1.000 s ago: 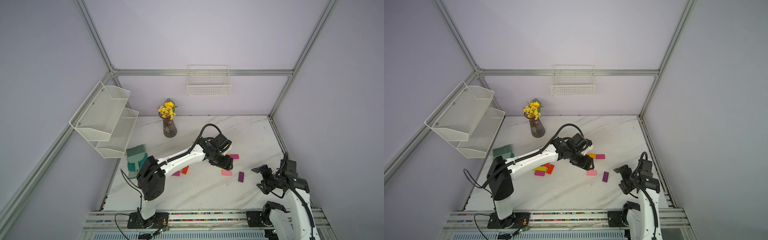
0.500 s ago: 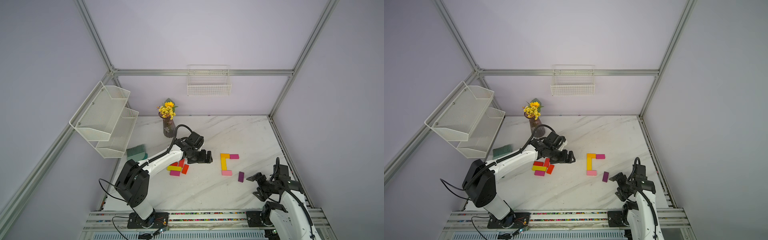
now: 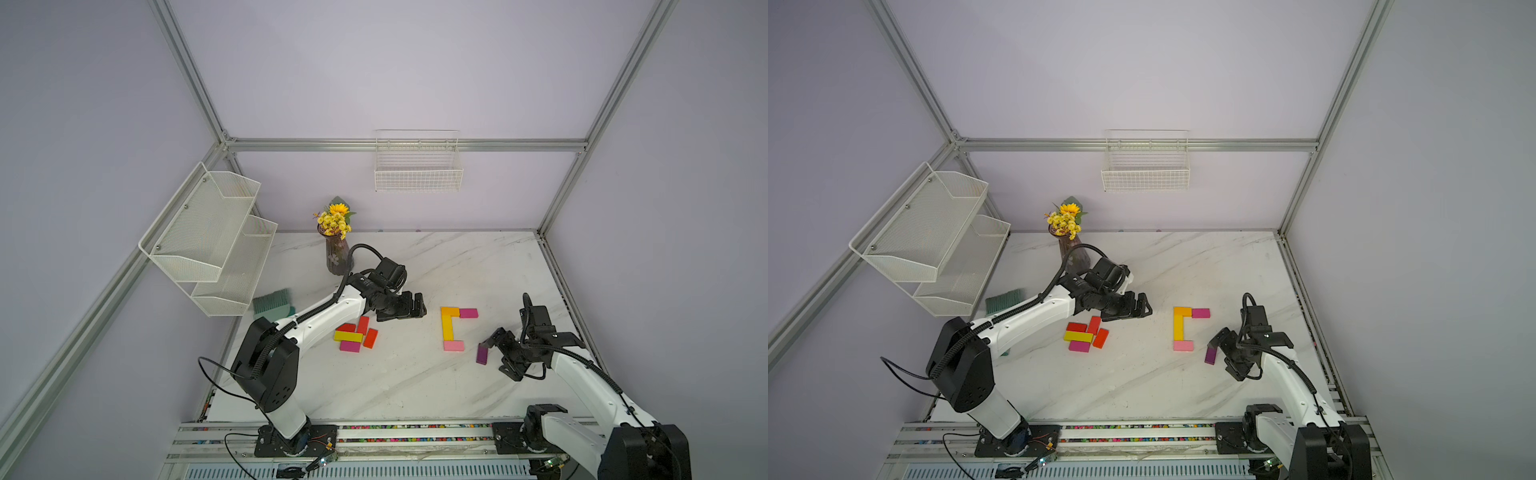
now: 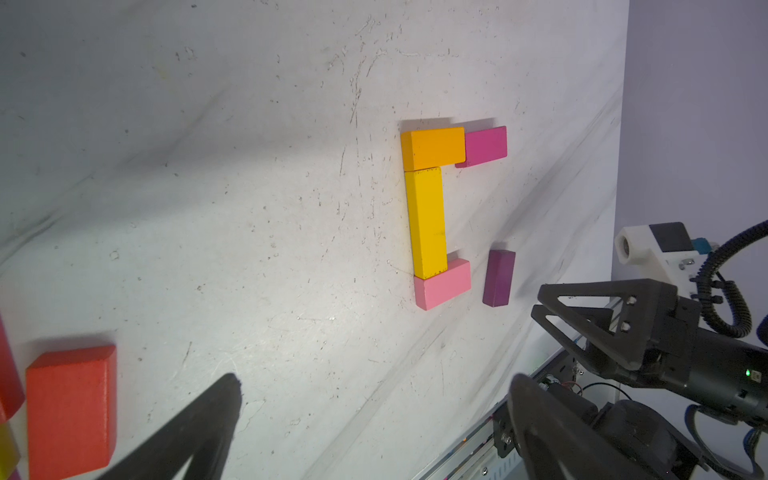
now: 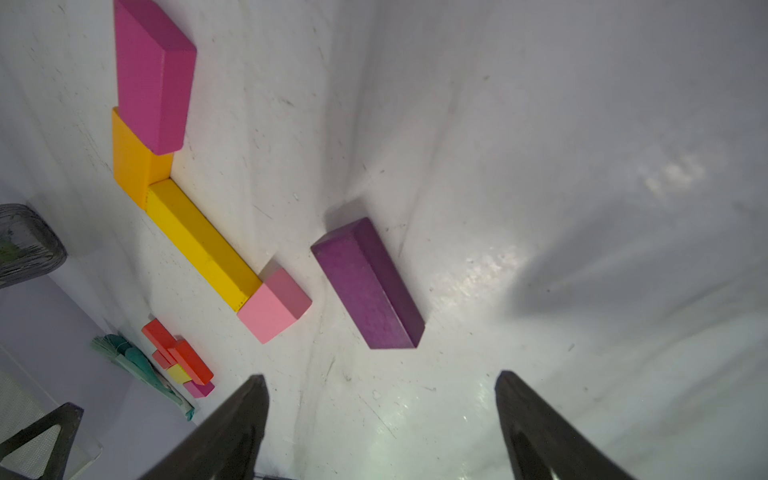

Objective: Assemble the letter c with building blocks
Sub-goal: Assemble the building block at the center of the board.

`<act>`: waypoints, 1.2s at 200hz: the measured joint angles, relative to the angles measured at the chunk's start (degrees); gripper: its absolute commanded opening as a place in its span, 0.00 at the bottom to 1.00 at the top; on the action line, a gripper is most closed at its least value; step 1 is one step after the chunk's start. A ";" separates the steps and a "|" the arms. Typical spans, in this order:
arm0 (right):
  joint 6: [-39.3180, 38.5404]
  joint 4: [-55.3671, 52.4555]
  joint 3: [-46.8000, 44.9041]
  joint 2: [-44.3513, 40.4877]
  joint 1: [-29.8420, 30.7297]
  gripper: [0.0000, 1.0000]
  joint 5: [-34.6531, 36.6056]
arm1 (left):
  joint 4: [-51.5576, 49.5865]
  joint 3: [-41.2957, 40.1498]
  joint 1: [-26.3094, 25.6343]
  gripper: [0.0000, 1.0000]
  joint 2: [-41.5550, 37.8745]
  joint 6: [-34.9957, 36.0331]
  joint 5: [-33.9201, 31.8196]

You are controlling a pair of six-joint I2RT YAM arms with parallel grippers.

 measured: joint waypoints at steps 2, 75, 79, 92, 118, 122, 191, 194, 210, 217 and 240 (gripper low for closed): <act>0.00 0.24 -0.11 0.13 0.00 0.88 0.00 | -0.02 0.02 0.04 1.00 0.07 -0.17 0.00; 1.46 10.51 -2.62 5.44 1.97 0.88 -1.46 | -0.26 0.39 0.55 1.00 1.22 -0.79 -0.26; 1.70 11.19 -2.62 5.68 2.25 0.88 -1.55 | -0.26 0.39 0.55 1.00 1.22 -0.81 -0.28; 2.67 13.27 -2.62 6.49 3.37 0.88 -2.01 | -0.26 0.39 0.55 1.00 1.22 -0.87 -0.31; 4.92 16.83 -2.62 7.74 5.31 0.88 -2.51 | -0.26 0.39 0.55 1.00 1.22 -1.31 -0.39; 5.11 17.20 -2.62 7.89 5.57 0.88 -2.58 | -0.26 0.39 0.55 1.00 1.22 -1.38 -0.39; 4.33 9.44 1.81 5.73 6.78 0.86 0.37 | -0.02 0.39 0.55 1.00 1.29 -2.21 -0.33; 3.80 8.57 2.64 5.73 6.80 0.86 0.94 | -0.02 0.39 0.55 1.00 1.33 -2.21 -0.33; -0.61 3.48 7.91 6.60 7.19 0.86 4.57 | 0.02 0.39 0.55 1.00 1.49 -2.21 -0.24; -2.97 1.57 10.45 7.48 7.69 0.86 6.47 | 0.00 0.39 0.55 1.00 1.62 -2.21 -0.20; -10.73 -3.69 18.38 12.33 11.74 0.86 13.27 | 0.02 0.39 0.55 1.00 2.08 -2.19 -0.13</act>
